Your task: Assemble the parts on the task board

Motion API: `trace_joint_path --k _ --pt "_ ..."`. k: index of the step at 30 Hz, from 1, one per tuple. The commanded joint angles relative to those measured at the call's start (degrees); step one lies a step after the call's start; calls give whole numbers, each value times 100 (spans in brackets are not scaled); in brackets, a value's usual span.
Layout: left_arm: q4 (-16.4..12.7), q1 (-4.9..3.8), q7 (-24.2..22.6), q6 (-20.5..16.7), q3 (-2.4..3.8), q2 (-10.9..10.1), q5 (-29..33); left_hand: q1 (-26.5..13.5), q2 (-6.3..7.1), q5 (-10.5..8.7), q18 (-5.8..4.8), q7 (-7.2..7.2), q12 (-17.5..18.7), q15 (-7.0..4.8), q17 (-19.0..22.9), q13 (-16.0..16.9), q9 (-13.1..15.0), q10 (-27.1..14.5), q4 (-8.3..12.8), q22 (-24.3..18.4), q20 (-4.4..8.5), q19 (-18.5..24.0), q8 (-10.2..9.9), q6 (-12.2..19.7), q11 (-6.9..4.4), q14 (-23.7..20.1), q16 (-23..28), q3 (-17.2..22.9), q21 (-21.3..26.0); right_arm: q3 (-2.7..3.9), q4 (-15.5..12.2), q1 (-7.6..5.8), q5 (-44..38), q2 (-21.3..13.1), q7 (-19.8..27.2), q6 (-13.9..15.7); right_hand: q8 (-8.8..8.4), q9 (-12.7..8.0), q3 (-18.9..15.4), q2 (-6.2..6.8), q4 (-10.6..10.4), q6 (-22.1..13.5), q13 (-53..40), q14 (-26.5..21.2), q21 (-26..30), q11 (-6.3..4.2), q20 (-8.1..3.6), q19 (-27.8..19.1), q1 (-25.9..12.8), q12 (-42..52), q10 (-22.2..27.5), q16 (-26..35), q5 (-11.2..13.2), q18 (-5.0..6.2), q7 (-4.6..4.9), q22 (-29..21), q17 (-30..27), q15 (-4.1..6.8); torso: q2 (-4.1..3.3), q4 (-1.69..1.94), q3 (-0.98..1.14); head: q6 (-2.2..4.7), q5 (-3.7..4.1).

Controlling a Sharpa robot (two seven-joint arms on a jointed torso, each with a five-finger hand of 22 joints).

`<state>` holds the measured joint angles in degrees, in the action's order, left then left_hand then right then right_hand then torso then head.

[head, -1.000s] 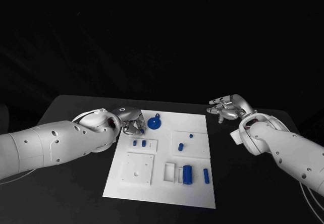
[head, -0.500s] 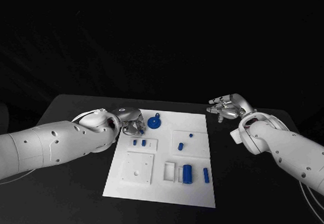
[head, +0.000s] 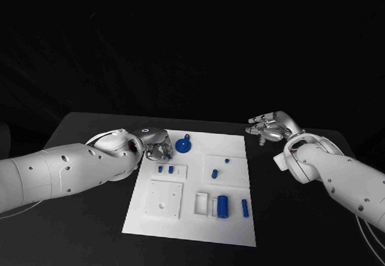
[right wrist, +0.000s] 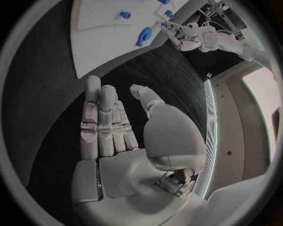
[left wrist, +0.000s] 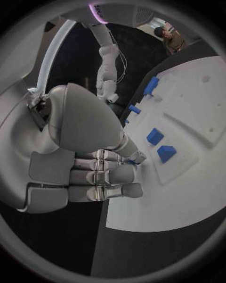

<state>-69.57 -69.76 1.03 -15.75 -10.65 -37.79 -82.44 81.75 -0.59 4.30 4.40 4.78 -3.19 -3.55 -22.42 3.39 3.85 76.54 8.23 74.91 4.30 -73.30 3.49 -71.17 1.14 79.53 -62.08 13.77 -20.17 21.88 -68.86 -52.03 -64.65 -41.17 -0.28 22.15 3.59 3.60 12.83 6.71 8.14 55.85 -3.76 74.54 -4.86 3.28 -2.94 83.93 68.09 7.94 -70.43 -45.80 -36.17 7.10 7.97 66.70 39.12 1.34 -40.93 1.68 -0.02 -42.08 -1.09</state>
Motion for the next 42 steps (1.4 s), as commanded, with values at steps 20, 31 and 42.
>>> trace_joint_path --k 20,31,42 --pt "27 9 12 197 -69 58 -46 15 -42 30 50 3 -17 5 -11 4 5 17 2 115 23 37 15 -55 12 24 35 20 -50 3 -5 3 2 1 55 -20 1 8 31 15 5 -6 8 -32 24 49 38 95 -50 -20 1 -29 -25 63 24 -12 -11 -5 0 -1 -2 -10 4" --pt "102 9 45 326 -135 134 -65 12 -44 26 50 3 -17 5 -10 4 6 15 1 115 22 43 15 -53 12 21 44 20 -56 3 -9 3 2 6 57 -29 1 8 31 15 5 -6 8 -32 24 49 38 95 -50 -20 1 -29 -25 63 24 -12 -11 -5 -3 -7 -5 -17 11" --pt "109 10 64 378 -158 123 -67 22 -35 0 46 26 -17 20 -6 4 -13 -37 12 115 10 74 5 88 33 -7 62 7 -57 3 -17 3 2 2 59 -29 1 8 31 15 5 -6 8 -32 24 49 38 95 -50 -20 1 -29 -25 63 24 -12 -11 -5 0 2 -4 -12 25"
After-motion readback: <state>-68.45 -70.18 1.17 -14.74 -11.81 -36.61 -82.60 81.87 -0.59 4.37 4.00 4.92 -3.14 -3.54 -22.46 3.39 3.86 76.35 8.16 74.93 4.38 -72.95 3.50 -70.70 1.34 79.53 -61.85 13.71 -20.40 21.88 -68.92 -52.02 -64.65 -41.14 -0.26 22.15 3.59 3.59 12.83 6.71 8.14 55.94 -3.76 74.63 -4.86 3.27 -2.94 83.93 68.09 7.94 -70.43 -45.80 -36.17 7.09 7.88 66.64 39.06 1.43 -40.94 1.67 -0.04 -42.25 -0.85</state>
